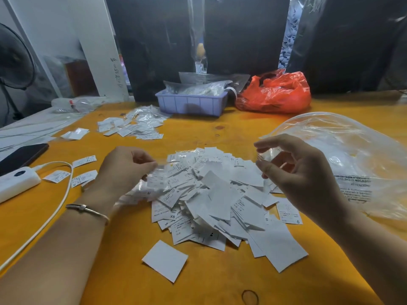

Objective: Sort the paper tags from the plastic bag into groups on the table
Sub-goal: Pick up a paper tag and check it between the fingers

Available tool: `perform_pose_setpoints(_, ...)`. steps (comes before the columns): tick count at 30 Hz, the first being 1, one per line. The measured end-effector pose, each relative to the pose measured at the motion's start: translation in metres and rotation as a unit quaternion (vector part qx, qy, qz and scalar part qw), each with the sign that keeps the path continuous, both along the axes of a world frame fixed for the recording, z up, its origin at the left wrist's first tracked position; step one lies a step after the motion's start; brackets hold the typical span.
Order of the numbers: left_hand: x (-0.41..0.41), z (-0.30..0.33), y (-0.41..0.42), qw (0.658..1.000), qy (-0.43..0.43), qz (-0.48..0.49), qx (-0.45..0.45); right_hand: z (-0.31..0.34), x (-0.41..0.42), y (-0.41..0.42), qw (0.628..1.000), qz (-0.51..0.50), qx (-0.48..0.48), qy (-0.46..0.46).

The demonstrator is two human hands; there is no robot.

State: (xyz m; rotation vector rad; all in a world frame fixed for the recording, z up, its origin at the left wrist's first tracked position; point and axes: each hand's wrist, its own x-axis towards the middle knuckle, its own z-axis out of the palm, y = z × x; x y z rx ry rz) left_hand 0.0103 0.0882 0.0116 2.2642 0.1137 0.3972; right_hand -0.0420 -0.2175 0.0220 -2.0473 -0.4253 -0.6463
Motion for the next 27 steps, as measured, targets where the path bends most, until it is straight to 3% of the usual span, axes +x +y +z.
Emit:
perform_pose_setpoints(5,0.01,-0.011,0.026,0.985,0.013,0.084,0.149,0.001,0.012,-0.013,0.991,-0.091,-0.094,-0.017)
perform_pose_setpoints(9,0.012,-0.016,0.033,0.974,0.038,0.108,0.194,0.006,0.025,-0.044,0.938,-0.256,-0.232,0.007)
perform_pose_setpoints(13,0.011,-0.016,0.03,0.969,0.052,0.103,0.22,0.008,0.032,-0.066,0.884,-0.341,-0.307,0.091)
perform_pose_setpoints(17,0.008,-0.01,0.018,0.971,-0.011,0.092,0.22,0.004,0.036,-0.063,0.829,-0.341,-0.391,0.208)
perform_pose_setpoints(21,0.002,-0.008,-0.008,0.99,-0.059,0.005,0.128,-0.001,0.039,-0.063,0.83,-0.334,-0.393,0.214)
perform_pose_setpoints(27,-0.007,-0.014,-0.034,0.985,-0.097,-0.091,0.114,-0.005,0.042,-0.07,0.865,-0.331,-0.327,0.188)
